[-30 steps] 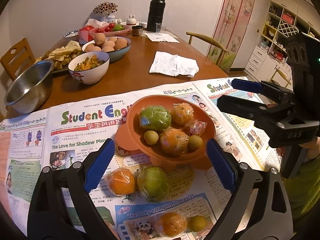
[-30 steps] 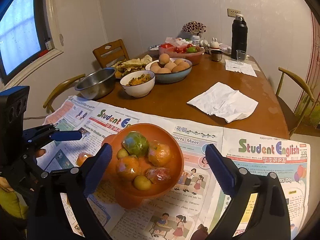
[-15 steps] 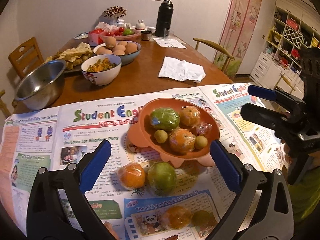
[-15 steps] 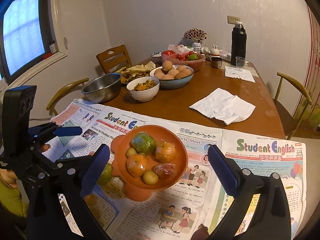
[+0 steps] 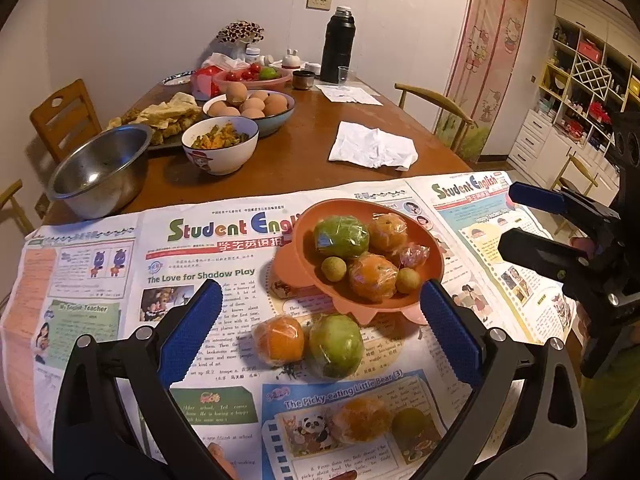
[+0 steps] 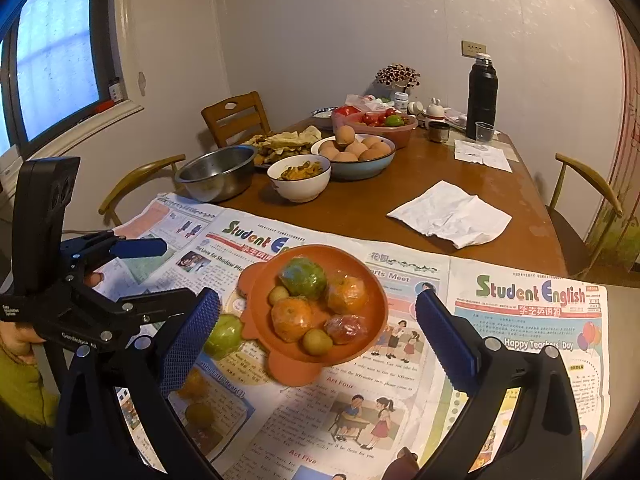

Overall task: Organize fruits
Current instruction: 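Withdraw both open tools from the plate back toward the fruit row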

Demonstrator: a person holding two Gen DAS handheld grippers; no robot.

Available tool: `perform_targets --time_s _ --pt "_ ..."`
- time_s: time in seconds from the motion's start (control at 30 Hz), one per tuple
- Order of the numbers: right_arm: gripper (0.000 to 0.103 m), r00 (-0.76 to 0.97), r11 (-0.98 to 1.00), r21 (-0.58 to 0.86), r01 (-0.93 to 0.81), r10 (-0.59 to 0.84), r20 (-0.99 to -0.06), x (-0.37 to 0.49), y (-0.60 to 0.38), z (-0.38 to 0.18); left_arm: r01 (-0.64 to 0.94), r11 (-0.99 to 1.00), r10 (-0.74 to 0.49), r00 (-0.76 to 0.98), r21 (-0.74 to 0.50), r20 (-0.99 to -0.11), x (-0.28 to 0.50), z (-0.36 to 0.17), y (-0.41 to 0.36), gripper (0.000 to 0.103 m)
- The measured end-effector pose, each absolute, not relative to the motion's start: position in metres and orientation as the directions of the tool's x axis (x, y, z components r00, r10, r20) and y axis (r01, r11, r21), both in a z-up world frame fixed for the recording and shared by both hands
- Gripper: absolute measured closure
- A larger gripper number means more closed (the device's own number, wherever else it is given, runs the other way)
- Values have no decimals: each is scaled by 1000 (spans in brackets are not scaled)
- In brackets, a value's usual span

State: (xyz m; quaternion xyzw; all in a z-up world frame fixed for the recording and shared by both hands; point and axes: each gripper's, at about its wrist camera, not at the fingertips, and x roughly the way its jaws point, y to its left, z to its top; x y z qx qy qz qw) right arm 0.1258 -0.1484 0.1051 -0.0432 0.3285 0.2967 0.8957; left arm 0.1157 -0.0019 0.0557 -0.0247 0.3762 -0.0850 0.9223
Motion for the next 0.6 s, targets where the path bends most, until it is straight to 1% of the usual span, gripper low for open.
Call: perform_targets --time_s 0.37,0.6 --pt "5 585 801 110 -588 515 -627 110 -139 99 92 989 -149 707 -119 -691 99 52 17 10" --pt "5 545 775 107 -622 528 -652 97 -126 88 53 990 -127 701 -127 -701 88 43 34 10"
